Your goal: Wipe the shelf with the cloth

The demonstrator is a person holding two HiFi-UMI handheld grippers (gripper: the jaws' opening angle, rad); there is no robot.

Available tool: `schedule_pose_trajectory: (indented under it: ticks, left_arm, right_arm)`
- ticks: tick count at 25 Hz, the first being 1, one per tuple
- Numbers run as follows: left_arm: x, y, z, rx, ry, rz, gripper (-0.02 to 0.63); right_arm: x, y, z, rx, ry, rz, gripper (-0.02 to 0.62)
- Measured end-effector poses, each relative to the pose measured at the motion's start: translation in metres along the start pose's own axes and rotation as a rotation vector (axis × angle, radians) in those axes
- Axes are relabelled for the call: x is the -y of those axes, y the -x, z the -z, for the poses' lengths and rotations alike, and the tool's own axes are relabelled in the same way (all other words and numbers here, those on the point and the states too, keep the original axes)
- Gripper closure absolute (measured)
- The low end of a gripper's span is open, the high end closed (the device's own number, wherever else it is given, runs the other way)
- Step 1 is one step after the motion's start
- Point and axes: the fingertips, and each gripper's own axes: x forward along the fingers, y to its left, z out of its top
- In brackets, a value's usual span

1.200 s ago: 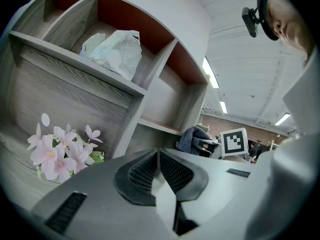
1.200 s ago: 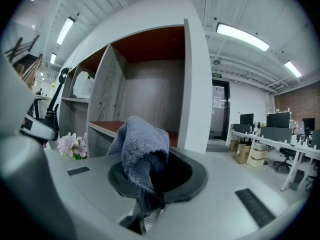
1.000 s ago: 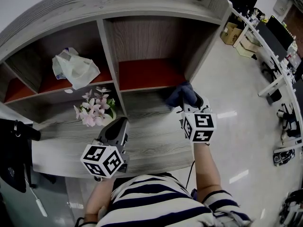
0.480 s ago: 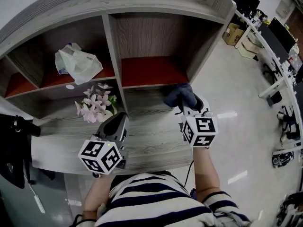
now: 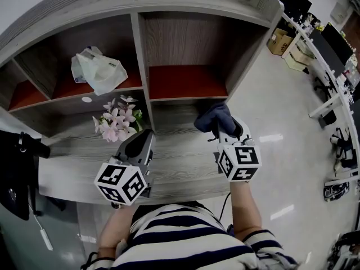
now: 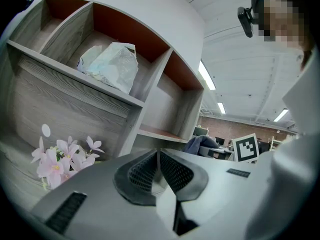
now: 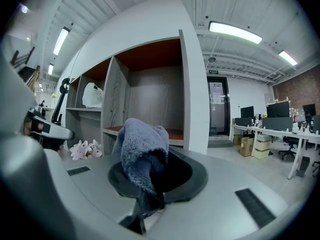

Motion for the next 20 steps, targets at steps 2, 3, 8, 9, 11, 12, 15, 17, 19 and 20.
schedule_pose_trajectory:
  ticks: [2, 3, 8, 9, 11, 12, 15, 17, 19, 20]
  left_arm:
    - [0.001, 0.0, -0.001, 0.006, -0.009, 0.003, 0.574]
    - [0.002, 0.001, -0.002, 0.009, -0.013, 0.003, 0.574]
    - [-0.002, 0.003, -0.003, 0.017, -0.015, -0.01, 0.574]
    - [-0.003, 0.004, -0.003, 0.016, -0.014, -0.014, 0.575]
    - [-0.005, 0.004, -0.001, 0.012, -0.013, -0.021, 0.575]
    - [-0.006, 0.004, 0.001, 0.01, -0.01, -0.023, 0.575]
    - [-0.008, 0.004, 0.006, 0.004, 0.003, -0.029, 0.575]
    - [-0.009, 0.004, 0.009, -0.003, 0.008, -0.032, 0.574]
    - [-0.01, 0.005, 0.011, -0.011, 0.01, -0.035, 0.575]
    - [-0.01, 0.005, 0.012, -0.014, 0.01, -0.037, 0.575]
  right_arm:
    - [-0.003, 0.004, 0.002, -0.002, -0.005, -0.003, 0.527]
    - [-0.005, 0.005, 0.004, -0.002, -0.009, -0.004, 0.528]
    - [-0.013, 0.014, 0.015, -0.009, -0.044, -0.017, 0.526]
    - [-0.014, 0.015, 0.018, -0.014, -0.05, -0.021, 0.528]
    - [-0.015, 0.018, 0.024, -0.026, -0.063, -0.027, 0.527]
    - [-0.016, 0.019, 0.027, -0.03, -0.07, -0.027, 0.528]
    - [-0.017, 0.023, 0.035, -0.042, -0.088, -0.026, 0.528]
    - [-0.018, 0.026, 0.041, -0.053, -0.1, -0.027, 0.528]
    - [-0.02, 0.027, 0.046, -0.066, -0.114, -0.031, 0.528]
    - [-0.021, 0.028, 0.049, -0.072, -0.12, -0.033, 0.528]
